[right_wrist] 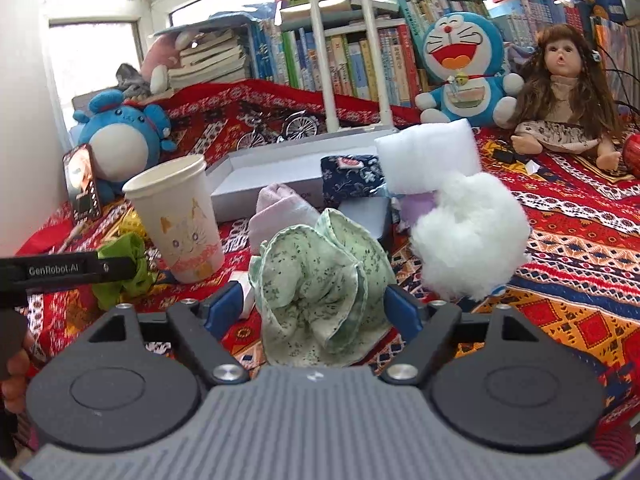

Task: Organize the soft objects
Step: 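Close left gripper on the scrunchie while right gripper closes on the bucket hat, then lift scrunchie with left gripper while right gripper carries hat toward the white tray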

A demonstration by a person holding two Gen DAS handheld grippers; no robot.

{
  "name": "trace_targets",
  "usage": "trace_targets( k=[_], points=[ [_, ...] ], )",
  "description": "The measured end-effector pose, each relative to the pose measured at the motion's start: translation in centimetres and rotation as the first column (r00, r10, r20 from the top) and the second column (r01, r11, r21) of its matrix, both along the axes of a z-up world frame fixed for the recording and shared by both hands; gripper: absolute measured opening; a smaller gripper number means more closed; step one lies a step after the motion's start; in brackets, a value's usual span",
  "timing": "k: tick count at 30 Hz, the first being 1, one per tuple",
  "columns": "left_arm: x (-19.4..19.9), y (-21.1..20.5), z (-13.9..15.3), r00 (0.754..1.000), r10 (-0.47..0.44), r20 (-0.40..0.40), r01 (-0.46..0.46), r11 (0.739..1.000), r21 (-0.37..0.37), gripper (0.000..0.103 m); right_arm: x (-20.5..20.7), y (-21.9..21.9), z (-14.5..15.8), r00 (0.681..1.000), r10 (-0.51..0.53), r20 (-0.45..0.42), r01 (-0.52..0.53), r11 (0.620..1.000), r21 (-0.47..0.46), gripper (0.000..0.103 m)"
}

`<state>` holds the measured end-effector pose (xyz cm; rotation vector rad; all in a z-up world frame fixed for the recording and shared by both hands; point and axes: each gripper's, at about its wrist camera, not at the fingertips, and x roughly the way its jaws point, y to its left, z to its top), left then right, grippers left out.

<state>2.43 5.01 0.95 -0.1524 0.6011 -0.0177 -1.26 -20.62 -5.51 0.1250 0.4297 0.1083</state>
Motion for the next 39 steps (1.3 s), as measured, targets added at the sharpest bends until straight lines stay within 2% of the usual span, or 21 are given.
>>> trace_targets(
  k=[6, 10, 17, 22, 24, 26, 27, 28, 29, 30, 31, 34, 39],
  points=[
    [0.3, -0.3, -0.4, 1.000, -0.003, -0.003, 0.003, 1.000, 0.003, 0.089, 0.1, -0.4, 0.0, 0.999, -0.048, 0.008, 0.048, 0.999, -0.011, 0.092],
    [0.5, -0.5, -0.7, 1.000, -0.007, -0.007, 0.007, 1.000, 0.008, 0.092, 0.8, -0.4, -0.4, 0.999, -0.037, -0.017, 0.037, 0.999, -0.001, 0.092],
    [0.7, -0.7, -1.0, 1.000, -0.017, -0.011, 0.017, 1.000, -0.004, 0.092, 1.9, -0.5, -0.6, 1.000, -0.005, -0.011, 0.006, 0.999, 0.032, 0.092],
    [0.8, -0.5, -1.2, 1.000, -0.016, -0.007, 0.016, 1.000, -0.019, 0.093, 2.2, -0.4, -0.9, 1.000, 0.022, -0.020, -0.022, 0.999, 0.023, 0.092],
    [0.8, -0.4, -1.1, 1.000, -0.020, -0.009, 0.019, 0.999, -0.027, 0.088, 2.1, -0.2, -0.9, 0.999, 0.034, -0.022, -0.034, 0.999, 0.016, 0.090],
    [0.7, -0.4, -0.9, 0.999, -0.039, -0.006, 0.039, 0.998, -0.039, 0.068, 2.1, -0.1, -0.8, 0.998, 0.051, -0.027, -0.051, 0.999, 0.017, 0.081],
    [0.7, -0.4, -0.9, 0.999, -0.044, -0.009, 0.043, 0.998, -0.040, 0.066, 2.0, 0.1, -0.7, 0.998, 0.059, -0.030, -0.058, 0.998, 0.016, 0.072],
    [0.7, -0.6, -0.8, 0.999, -0.049, -0.011, 0.048, 0.998, -0.034, 0.058, 2.0, 0.2, -0.7, 0.998, 0.062, -0.031, -0.062, 0.998, 0.013, 0.064],
    [0.6, -0.7, -0.7, 0.998, -0.057, -0.011, 0.057, 0.998, -0.027, 0.053, 1.9, 0.5, -0.6, 0.997, 0.071, -0.033, -0.071, 0.997, 0.008, 0.061],
    [0.5, -0.9, -0.6, 0.998, -0.061, -0.010, 0.061, 0.998, -0.024, 0.052, 1.8, 0.7, -0.5, 0.996, 0.084, -0.034, -0.083, 0.997, 0.003, 0.054],
    [0.4, -1.0, -0.5, 0.998, -0.062, -0.010, 0.062, 0.998, -0.021, 0.050, 1.7, 1.0, -0.4, 0.995, 0.089, -0.032, -0.090, 0.996, -0.003, 0.052],
    [0.0, -1.2, 0.0, 0.998, -0.058, -0.002, 0.058, 0.998, -0.008, 0.046, 1.4, 1.6, 0.0, 0.994, 0.104, -0.020, -0.105, 0.994, -0.034, 0.050],
    [-0.5, -0.1, 1.1, 0.999, -0.016, 0.028, 0.017, 1.000, -0.005, 0.043, 0.9, 1.4, 1.2, 0.992, 0.127, 0.001, -0.127, 0.992, -0.008, 0.049]
  ],
)
